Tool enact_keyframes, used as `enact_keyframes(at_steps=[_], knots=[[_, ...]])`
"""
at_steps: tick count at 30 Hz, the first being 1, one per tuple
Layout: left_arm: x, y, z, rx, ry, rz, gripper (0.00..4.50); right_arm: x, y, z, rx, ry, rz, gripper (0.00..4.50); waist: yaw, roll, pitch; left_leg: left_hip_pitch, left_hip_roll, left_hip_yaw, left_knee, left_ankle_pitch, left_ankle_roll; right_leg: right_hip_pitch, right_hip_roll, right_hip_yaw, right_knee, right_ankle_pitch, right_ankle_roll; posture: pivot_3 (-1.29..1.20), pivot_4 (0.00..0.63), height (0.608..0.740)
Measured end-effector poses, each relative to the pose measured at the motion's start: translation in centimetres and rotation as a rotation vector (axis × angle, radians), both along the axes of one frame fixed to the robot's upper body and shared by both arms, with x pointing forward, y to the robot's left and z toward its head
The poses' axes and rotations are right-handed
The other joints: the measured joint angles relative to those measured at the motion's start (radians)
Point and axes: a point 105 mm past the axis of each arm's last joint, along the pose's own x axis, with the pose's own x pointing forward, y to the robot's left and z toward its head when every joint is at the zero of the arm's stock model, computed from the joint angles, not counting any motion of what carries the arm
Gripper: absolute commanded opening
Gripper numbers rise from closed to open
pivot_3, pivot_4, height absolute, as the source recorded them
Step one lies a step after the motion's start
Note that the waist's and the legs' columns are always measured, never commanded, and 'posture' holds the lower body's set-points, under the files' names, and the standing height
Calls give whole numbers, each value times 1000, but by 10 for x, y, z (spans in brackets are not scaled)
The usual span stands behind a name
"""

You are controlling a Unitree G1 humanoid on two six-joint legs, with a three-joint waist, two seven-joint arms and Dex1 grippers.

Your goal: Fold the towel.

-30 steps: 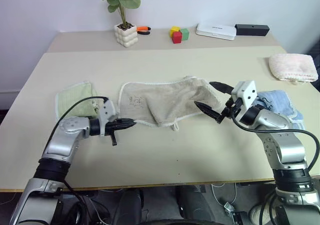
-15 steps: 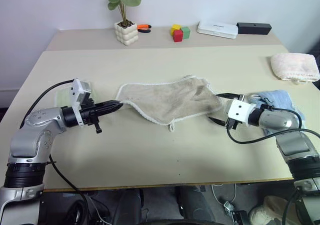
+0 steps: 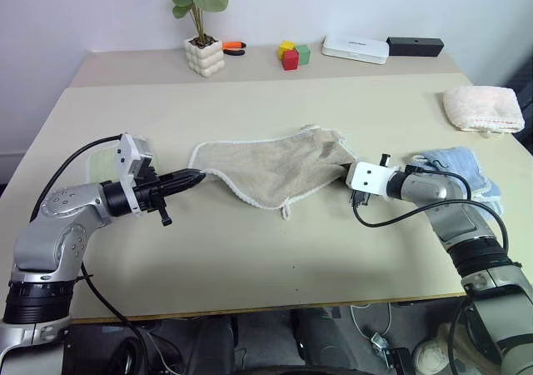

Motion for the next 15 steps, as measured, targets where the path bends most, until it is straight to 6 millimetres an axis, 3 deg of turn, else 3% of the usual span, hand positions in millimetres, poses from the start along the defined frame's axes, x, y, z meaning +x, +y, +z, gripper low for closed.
enact_keyframes(at_steps=[6, 11, 15], knots=[[-2, 0, -3, 9, 15, 3, 0, -3, -4, -1, -2, 14, -5, 86, 4, 0, 0, 0, 0, 0, 0, 0, 0, 0, 0, 0, 0, 0, 0, 0, 150, 740], [-3, 13, -4, 73, 19, 37, 0, -41, -32, 8, -32, 166, 25, 86, 27, 0, 1, -1, 0, 0, -1, -1, 1, 0, -1, 0, -2, -1, 1, 0, 150, 740], [8, 23, -1, 98, -14, 91, 0, -55, -34, 31, 13, 232, 49, 86, 21, 1, 1, -1, 0, 0, 0, -1, 1, -1, 0, 0, -1, -1, 0, 0, 150, 740]])
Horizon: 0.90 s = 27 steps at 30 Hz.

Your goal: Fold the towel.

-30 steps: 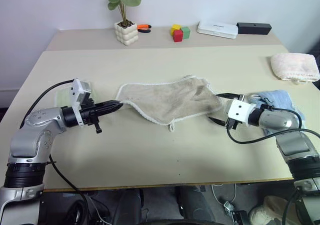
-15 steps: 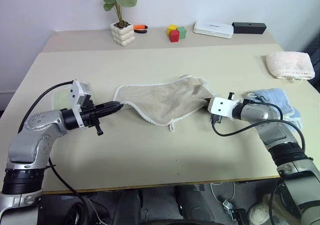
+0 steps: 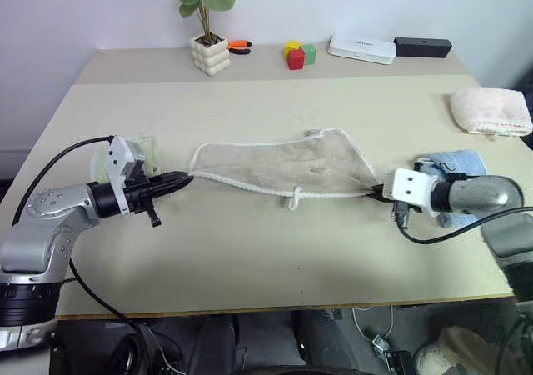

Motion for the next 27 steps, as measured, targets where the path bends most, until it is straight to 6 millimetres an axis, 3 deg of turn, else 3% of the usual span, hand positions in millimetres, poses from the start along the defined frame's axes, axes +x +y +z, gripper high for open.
enact_keyframes(at_steps=[4, 9, 11, 14, 17, 19, 21, 23, 27], knots=[[30, 4, 10, 51, -134, 82, 0, 20, 4, 34, 10, -121, -4, 86, -1, 0, 0, 0, 0, 0, 0, 0, 0, 0, 0, 0, 0, 1, 0, 0, 150, 740], [91, 3, 30, 137, -335, 242, 0, 83, 27, 81, 44, -395, -87, 86, 2, -1, 1, -2, 0, 0, 0, 1, -1, -3, 0, 0, 1, 2, 0, 0, 150, 740], [119, 6, 56, 173, -445, 345, 0, 110, 37, 103, 33, -529, -151, 86, 2, -2, 2, -6, -1, 0, -1, 3, -5, -8, 0, 0, 0, 2, 1, 0, 150, 740], [141, 16, 121, 198, -656, 516, 0, 133, 40, 159, 39, -812, -267, 86, 1, -2, 2, -23, -2, 0, 0, 6, -11, -26, -2, 0, 4, 4, 2, 0, 150, 740], [135, 23, 184, 191, -873, 597, 0, 132, 38, 215, 86, -1061, -337, 86, 2, -2, 2, -33, -2, 2, -2, 8, -13, -38, -3, -1, 2, 4, 2, 0, 150, 740], [129, 25, 201, 197, -955, 601, 0, 128, 39, 230, 123, -1132, -337, 86, 1, -2, 1, -33, -2, 4, -4, 8, -13, -38, -4, -1, 0, 4, 2, 0, 150, 740], [127, 26, 194, 222, -960, 570, 0, 127, 40, 225, 135, -1130, -315, 86, 0, -2, 1, -33, -2, 6, -5, 8, -13, -38, -5, -1, 0, 3, 2, 0, 150, 740], [127, 25, 173, 267, -918, 490, 0, 127, 36, 207, 146, -1075, -293, 86, -2, -2, 1, -34, -2, 7, -10, 8, -13, -38, -5, -1, 0, 3, 2, 0, 150, 740], [118, 27, 106, 374, -754, 262, 0, 116, 25, 158, 159, -895, -219, 86, -5, -1, 2, -33, -2, 8, -5, 8, -13, -37, -5, -1, 2, 3, 2, 0, 150, 740]])
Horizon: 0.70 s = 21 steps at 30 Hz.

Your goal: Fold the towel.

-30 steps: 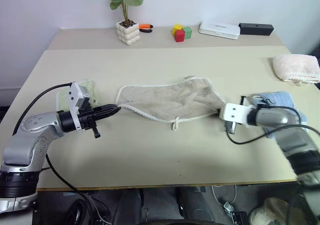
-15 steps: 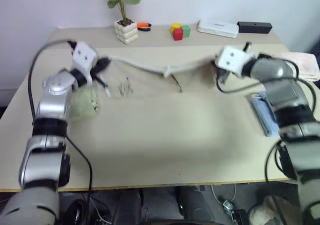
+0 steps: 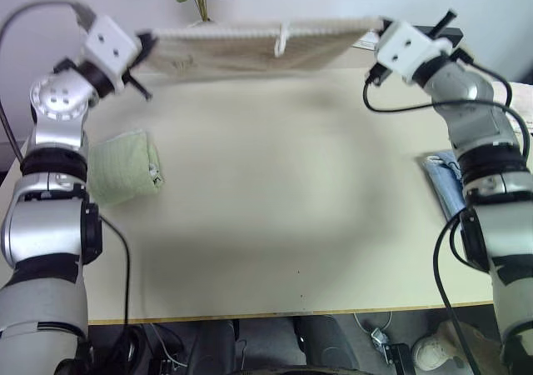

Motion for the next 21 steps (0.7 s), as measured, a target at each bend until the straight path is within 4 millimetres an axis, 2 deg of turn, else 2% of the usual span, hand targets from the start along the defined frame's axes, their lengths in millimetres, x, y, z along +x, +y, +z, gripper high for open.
enact_keyframes(at_steps=[2, 4, 6, 9, 12, 15, 17, 21], knots=[[-11, 1, -40, 80, 120, -72, 0, -12, -8, -33, -56, 123, 40, 86, -4, 0, 0, 2, 0, -1, 3, 0, 0, 4, 0, 0, 1, 0, 0, 0, 150, 740], [-22, -2, -69, 131, 216, -139, 0, -27, -18, -71, -144, 266, 60, 86, -3, 0, 0, 4, 0, -1, 6, -3, 5, 7, 0, 0, 3, 1, 2, 0, 150, 740], [-32, -6, -84, 153, 280, -199, 0, -43, -24, -101, -215, 388, 88, 86, -6, 0, 0, 7, 0, -1, 7, -2, 4, 9, 1, 0, 4, 2, 2, 0, 150, 740], [-53, -8, -102, 208, 393, -285, 0, -72, -36, -132, -299, 561, 132, 86, -8, 1, 0, 17, 0, -1, 6, -3, 5, 18, 1, 2, 5, 2, 2, 0, 150, 740], [-71, -12, -119, 224, 520, -349, 0, -88, -43, -139, -329, 653, 153, 86, -20, 1, 0, 18, 1, 0, 7, -3, 5, 18, 2, 3, 7, 2, 2, 0, 150, 740], [-82, -17, -116, 250, 574, -389, 0, -96, -48, -124, -371, 655, 159, 86, -18, 1, 0, 19, 1, 0, 7, -3, 5, 18, 2, 3, 9, 2, 2, 0, 150, 740], [-93, -18, -113, 271, 624, -411, 0, -105, -50, -122, -408, 685, 179, 86, -17, 1, 0, 19, 1, 0, 7, -3, 5, 18, 2, 3, 8, 2, 2, 0, 150, 740], [-122, -18, -123, 325, 802, -452, 0, -127, -50, -141, -398, 821, 235, 86, -18, 0, 0, 19, 2, 0, 7, -3, 6, 18, 2, 4, 8, 2, 2, 0, 150, 740]])
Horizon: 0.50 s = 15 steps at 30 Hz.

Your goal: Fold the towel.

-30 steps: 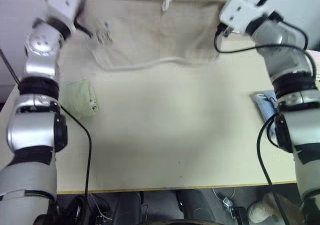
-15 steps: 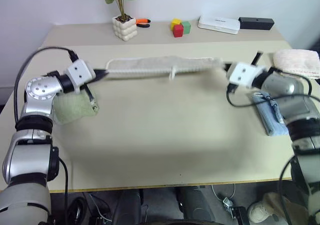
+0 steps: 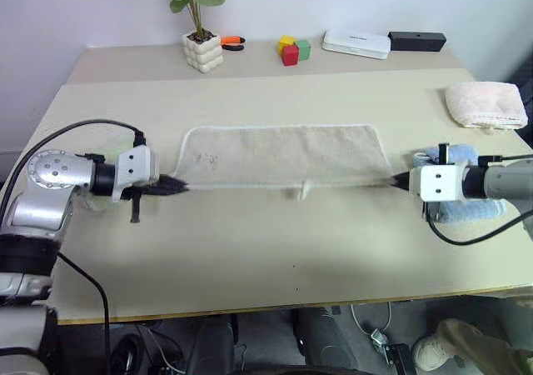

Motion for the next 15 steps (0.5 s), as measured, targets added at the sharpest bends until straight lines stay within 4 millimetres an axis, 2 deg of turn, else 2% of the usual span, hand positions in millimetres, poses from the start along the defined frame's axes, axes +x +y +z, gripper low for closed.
enact_keyframes(at_steps=[5, 10, 13, 15], knots=[[-31, -6, -2, 15, 159, -7, 0, -36, -9, -23, 9, 213, -25, 86, 6, 0, 0, 0, 0, 0, 1, 0, 1, 0, 0, 0, 0, 0, 0, 0, 150, 740], [-64, -5, -22, -33, 304, 15, 0, -54, -12, -22, 73, 252, -54, 86, 1, 0, 0, 6, 2, 2, 0, -2, 3, 4, 1, 1, 1, -1, -2, 0, 150, 740], [-57, -5, -16, -49, 264, 53, 0, -54, -11, -19, 76, 249, -61, 86, 5, -1, 1, 14, 2, 2, 0, -2, 3, 12, 2, 1, -1, -5, -6, 0, 150, 740], [-40, -6, -1, -71, 177, 75, 0, -45, -10, -9, 55, 197, -58, 86, 7, -1, 1, 14, 2, 3, 0, -2, 3, 14, 1, 1, -2, -6, -8, 0, 150, 740]])
